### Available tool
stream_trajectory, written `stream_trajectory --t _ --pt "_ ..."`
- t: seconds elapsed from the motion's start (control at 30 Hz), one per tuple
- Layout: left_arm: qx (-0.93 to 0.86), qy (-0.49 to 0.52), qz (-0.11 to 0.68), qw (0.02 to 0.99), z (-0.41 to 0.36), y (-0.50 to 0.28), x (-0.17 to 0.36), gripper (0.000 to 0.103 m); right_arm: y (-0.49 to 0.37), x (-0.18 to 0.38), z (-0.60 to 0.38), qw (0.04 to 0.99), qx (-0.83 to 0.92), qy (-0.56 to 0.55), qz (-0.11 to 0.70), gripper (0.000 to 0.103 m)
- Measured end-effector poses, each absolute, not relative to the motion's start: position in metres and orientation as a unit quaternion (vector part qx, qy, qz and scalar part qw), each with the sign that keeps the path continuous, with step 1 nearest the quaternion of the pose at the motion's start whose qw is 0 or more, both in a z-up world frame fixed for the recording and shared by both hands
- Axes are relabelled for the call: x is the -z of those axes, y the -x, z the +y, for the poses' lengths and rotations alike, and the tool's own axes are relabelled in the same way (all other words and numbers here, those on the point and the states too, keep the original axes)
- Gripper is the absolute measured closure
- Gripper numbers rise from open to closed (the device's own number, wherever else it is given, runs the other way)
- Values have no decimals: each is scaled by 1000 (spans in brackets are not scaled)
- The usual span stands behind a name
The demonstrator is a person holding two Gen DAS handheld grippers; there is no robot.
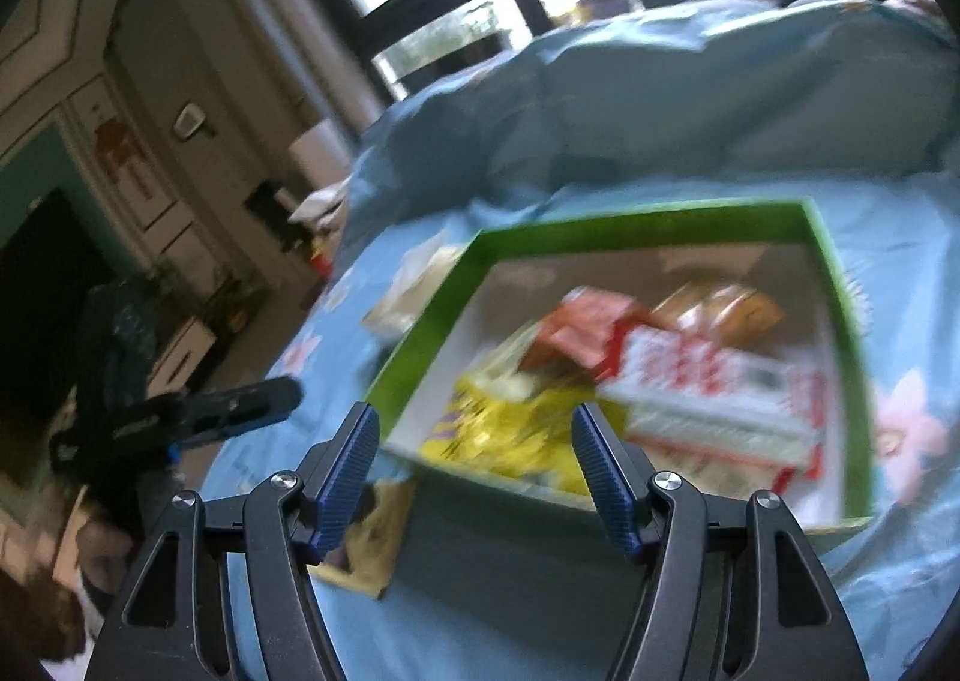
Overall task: Organize snacks
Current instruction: 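Move both grippers to the dark gold-edged snack bag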
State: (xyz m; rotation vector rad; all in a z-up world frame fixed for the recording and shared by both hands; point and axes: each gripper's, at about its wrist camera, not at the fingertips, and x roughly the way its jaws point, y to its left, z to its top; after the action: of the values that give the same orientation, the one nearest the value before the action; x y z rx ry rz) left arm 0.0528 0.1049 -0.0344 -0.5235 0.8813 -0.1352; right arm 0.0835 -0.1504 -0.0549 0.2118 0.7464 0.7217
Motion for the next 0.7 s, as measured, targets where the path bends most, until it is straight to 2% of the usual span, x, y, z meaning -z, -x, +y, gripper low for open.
stream_trajectory --t 0.23,0.53,0.63,0.7 --pt "52 278 440 852 123 -30 50 11 -70 80 -121 837 -375 -80 391 36" --pt "50 266 479 835 119 -21 72 11 -62 118 -84 797 -407 -67 441 36" --pt "56 269 484 831 120 -21 77 15 -66 129 -74 788 -409 -68 455 36" --pt "57 268 486 830 120 -22 79 26 -71 136 -73 780 -413 -82 463 36"
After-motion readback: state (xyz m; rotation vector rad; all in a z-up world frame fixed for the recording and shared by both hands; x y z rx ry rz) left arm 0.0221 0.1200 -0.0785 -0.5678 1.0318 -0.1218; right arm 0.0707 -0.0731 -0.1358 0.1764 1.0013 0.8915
